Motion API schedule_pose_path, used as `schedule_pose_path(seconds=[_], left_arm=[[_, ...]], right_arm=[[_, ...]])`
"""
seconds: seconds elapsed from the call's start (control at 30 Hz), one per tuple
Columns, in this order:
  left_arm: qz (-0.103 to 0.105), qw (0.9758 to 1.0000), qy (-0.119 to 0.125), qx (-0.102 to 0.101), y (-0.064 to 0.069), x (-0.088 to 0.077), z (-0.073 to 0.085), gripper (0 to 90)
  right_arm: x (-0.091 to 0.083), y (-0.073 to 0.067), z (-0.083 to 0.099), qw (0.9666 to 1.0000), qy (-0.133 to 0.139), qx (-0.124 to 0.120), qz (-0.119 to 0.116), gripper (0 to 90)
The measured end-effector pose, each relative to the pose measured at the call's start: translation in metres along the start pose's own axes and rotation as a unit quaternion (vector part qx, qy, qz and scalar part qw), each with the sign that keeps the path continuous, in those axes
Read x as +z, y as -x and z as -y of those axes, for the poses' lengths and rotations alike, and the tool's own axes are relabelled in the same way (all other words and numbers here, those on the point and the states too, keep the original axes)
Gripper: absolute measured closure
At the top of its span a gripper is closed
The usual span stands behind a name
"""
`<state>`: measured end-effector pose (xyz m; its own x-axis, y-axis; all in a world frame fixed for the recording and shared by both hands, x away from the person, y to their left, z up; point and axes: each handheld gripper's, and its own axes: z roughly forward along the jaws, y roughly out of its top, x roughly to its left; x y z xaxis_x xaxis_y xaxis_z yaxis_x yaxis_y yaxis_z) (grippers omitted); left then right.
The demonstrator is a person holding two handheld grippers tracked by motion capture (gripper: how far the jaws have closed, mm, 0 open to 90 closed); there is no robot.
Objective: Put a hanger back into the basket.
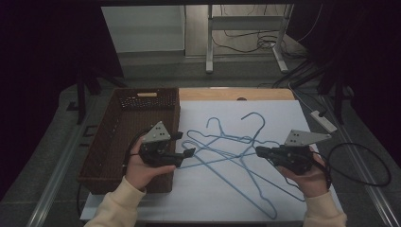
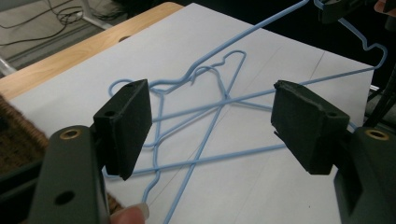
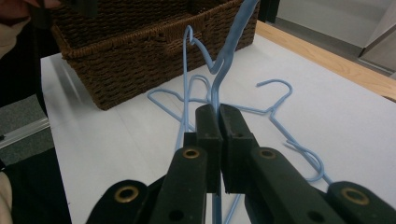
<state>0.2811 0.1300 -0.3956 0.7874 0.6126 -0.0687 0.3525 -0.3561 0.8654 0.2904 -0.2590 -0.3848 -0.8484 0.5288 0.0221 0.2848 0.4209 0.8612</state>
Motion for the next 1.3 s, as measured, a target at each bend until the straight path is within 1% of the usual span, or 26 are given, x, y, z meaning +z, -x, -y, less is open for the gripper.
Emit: schedule_pose_path(seconds=[0.07, 0.2, 0.3, 0.4, 0.57, 0.8, 0.93, 0.97, 1.0, 1.17, 1.27, 1.3], left_arm=[[0.000, 1.0000, -0.002, 0.004, 0.000, 0.002, -0.002, 28.6], [0.005, 0.9999, -0.007, 0.013, 0.002, 0.013, -0.010, 28.7], [0.010, 0.9996, -0.016, 0.021, 0.004, 0.022, -0.016, 29.1], [0.016, 0.9991, -0.021, 0.031, 0.006, 0.031, -0.021, 29.2], [0.028, 0.9983, -0.032, 0.038, 0.006, 0.045, -0.028, 29.9], [0.042, 0.9970, -0.046, 0.046, 0.005, 0.063, -0.033, 30.9], [0.047, 0.9962, -0.049, 0.054, 0.004, 0.070, -0.034, 32.2], [0.049, 0.9957, -0.053, 0.058, 0.005, 0.072, -0.035, 32.5], [0.049, 0.9957, -0.053, 0.058, 0.005, 0.072, -0.035, 32.8], [0.058, 0.9927, -0.065, 0.083, 0.010, 0.083, -0.039, 35.2], [0.060, 0.9905, -0.075, 0.098, 0.011, 0.090, -0.040, 41.0], [0.060, 0.9899, -0.079, 0.101, 0.012, 0.092, -0.040, 44.7]], right_arm=[[0.000, 0.000, 0.000, 1.0000, 0.000, 0.000, -0.001, 87.8], [0.000, 0.000, 0.000, 1.0000, 0.001, 0.001, -0.005, 87.9], [0.001, 0.000, 0.000, 1.0000, -0.001, -0.001, -0.008, 87.8], [0.002, -0.001, 0.000, 0.9999, -0.001, -0.002, -0.011, 87.8], [0.002, -0.001, 0.000, 0.9999, -0.001, -0.003, -0.016, 87.8], [0.002, -0.001, 0.001, 0.9998, -0.001, -0.002, -0.020, 87.8], [0.003, -0.001, 0.000, 0.9997, -0.003, -0.004, -0.024, 87.9], [0.003, -0.001, 0.000, 0.9997, -0.003, -0.005, -0.025, 87.8], [0.003, -0.001, 0.000, 0.9997, -0.003, -0.005, -0.025, 87.8], [0.004, -0.003, -0.001, 0.9994, -0.003, -0.010, -0.033, 87.8], [0.003, -0.003, -0.001, 0.9992, -0.001, -0.014, -0.038, 87.8], [0.002, -0.004, -0.001, 0.9991, -0.001, -0.015, -0.040, 87.8]])
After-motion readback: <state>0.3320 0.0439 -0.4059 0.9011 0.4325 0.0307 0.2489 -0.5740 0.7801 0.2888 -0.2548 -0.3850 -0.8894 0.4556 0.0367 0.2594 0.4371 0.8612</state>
